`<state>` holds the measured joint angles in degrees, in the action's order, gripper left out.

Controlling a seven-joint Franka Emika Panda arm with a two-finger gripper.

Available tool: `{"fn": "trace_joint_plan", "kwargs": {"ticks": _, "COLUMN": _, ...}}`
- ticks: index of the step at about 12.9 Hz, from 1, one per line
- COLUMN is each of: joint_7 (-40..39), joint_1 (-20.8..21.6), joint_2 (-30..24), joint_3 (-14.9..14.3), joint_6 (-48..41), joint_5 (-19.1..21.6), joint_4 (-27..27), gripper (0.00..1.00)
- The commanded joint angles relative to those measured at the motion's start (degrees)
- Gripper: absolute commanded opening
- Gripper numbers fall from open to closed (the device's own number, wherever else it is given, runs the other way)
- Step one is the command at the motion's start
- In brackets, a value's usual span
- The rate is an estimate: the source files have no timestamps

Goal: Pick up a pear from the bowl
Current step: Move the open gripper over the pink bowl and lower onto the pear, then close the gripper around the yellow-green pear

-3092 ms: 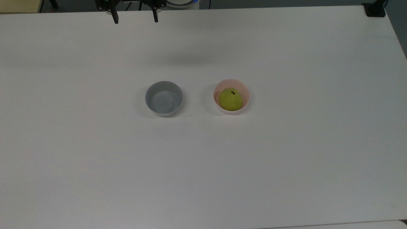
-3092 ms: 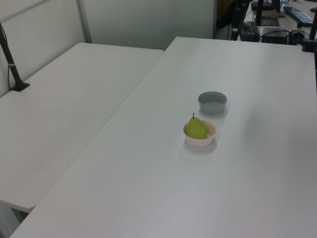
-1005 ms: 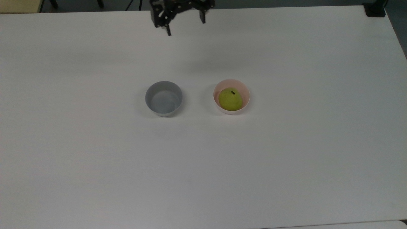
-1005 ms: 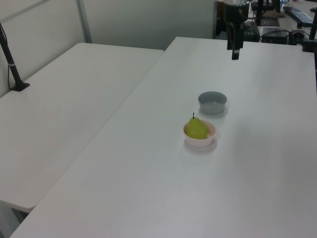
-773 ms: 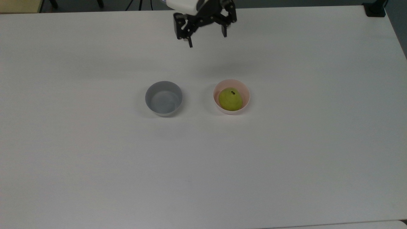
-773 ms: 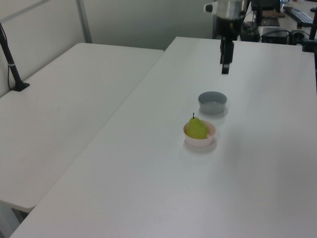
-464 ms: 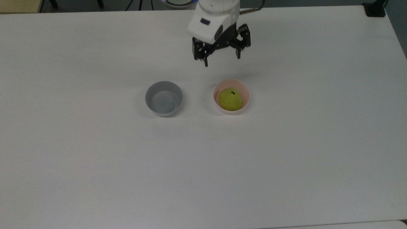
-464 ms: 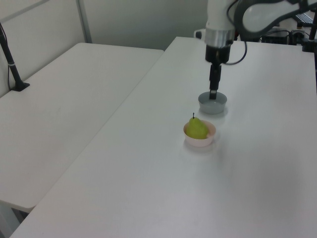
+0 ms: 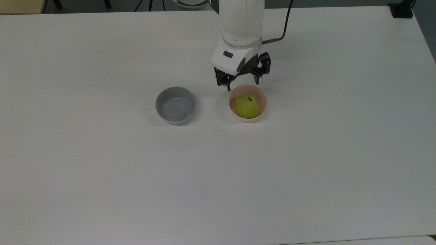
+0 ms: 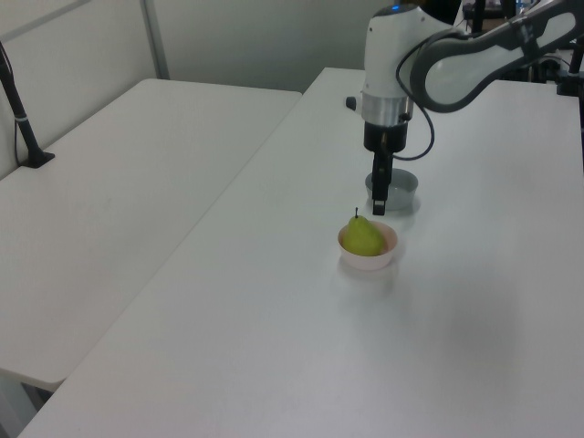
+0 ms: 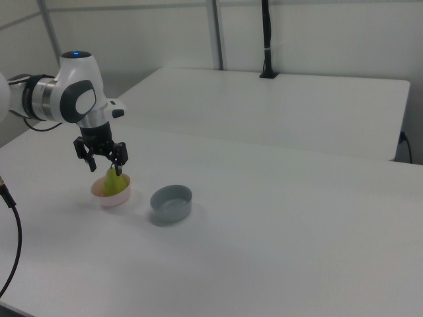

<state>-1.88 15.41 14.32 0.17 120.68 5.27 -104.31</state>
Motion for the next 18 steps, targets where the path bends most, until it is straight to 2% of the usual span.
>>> {"fn": "trace_joint_plan", "kwargs": {"ticks": 1, "joint_7": 1.0, "joint_1": 1.46, "joint_2": 2.03, "joint_3": 0.18, "joint_6": 2.98, "joint_5": 0.09, "joint_4": -0.19, "gripper": 0.9}}
{"fn": "trace_joint_plan", "kwargs": {"ticks": 3, "joint_7": 0.92, "joint_1": 1.55, "joint_2": 2.91, "joint_3": 0.18, "joint_6": 3.86, "joint_5": -0.08, "joint_4": -0.11, "gripper": 0.98}}
{"fn": "trace_joint_plan", "kwargs": {"ticks": 8, "joint_7": 0.92, "joint_1": 1.64, "joint_2": 5.9, "joint_3": 0.18, "joint_6": 7.2, "joint_5": -3.42, "joint_4": 0.16, "gripper": 1.0}}
{"fn": "trace_joint_plan", "kwargs": {"ticks": 9, "joint_7": 0.92, "joint_1": 1.64, "joint_2": 6.16, "joint_3": 0.18, "joint_6": 7.55, "joint_5": -3.77, "joint_4": 0.16, "gripper": 0.9}}
{"fn": "trace_joint_plan", "kwargs": {"ticks": 12, "joint_7": 0.92, "joint_1": 1.37, "joint_2": 6.16, "joint_3": 0.18, "joint_6": 7.91, "joint_5": -3.6, "joint_4": 0.16, "gripper": 0.22}}
{"fn": "trace_joint_plan", "kwargs": {"ticks": 13, "joint_7": 0.92, "joint_1": 1.29, "joint_2": 6.16, "joint_3": 0.27, "joint_6": 7.91, "joint_5": -3.51, "joint_4": 0.16, "gripper": 0.08}}
{"fn": "trace_joint_plan", "kwargs": {"ticks": 14, "joint_7": 1.0, "joint_1": 1.46, "joint_2": 6.16, "joint_3": 0.27, "joint_6": 7.91, "joint_5": -3.42, "joint_4": 0.16, "gripper": 0.0}}
{"fn": "trace_joint_plan", "kwargs": {"ticks": 18, "joint_7": 1.0, "joint_1": 1.37, "joint_2": 5.46, "joint_3": 0.27, "joint_6": 7.39, "joint_5": -3.25, "joint_4": 0.16, "gripper": 0.0}}
